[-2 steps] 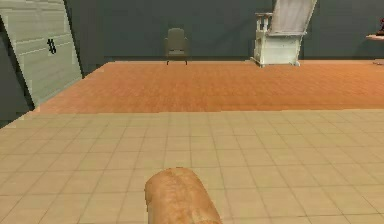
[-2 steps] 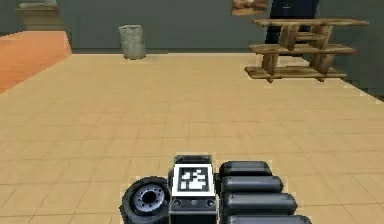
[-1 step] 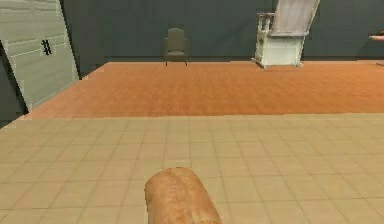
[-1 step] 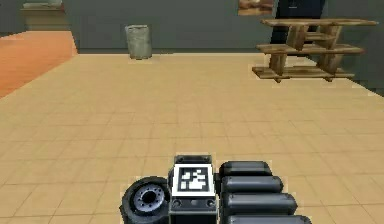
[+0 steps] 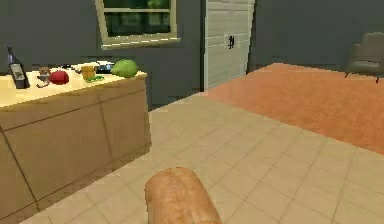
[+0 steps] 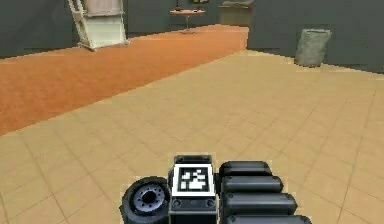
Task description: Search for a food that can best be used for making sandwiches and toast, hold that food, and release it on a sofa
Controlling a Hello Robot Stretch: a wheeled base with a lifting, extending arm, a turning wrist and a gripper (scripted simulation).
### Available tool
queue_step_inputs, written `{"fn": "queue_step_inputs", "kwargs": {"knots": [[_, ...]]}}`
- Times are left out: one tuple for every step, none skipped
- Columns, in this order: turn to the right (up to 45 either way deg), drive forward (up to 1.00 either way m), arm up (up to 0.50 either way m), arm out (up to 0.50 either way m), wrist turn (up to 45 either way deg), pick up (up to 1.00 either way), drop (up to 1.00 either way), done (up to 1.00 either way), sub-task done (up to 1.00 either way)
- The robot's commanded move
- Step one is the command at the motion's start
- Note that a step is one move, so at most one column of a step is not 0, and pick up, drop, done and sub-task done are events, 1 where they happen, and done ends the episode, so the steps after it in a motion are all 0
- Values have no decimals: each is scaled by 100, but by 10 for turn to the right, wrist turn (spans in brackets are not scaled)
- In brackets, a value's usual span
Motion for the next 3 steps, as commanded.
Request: {"fn": "queue_step_inputs", "kwargs": {"knots": [[-420,0,0,0,0,0,0,0,0],[0,30,0,0,0,0,0,0,0],[-450,0,0,0,0,0,0,0,0]]}}
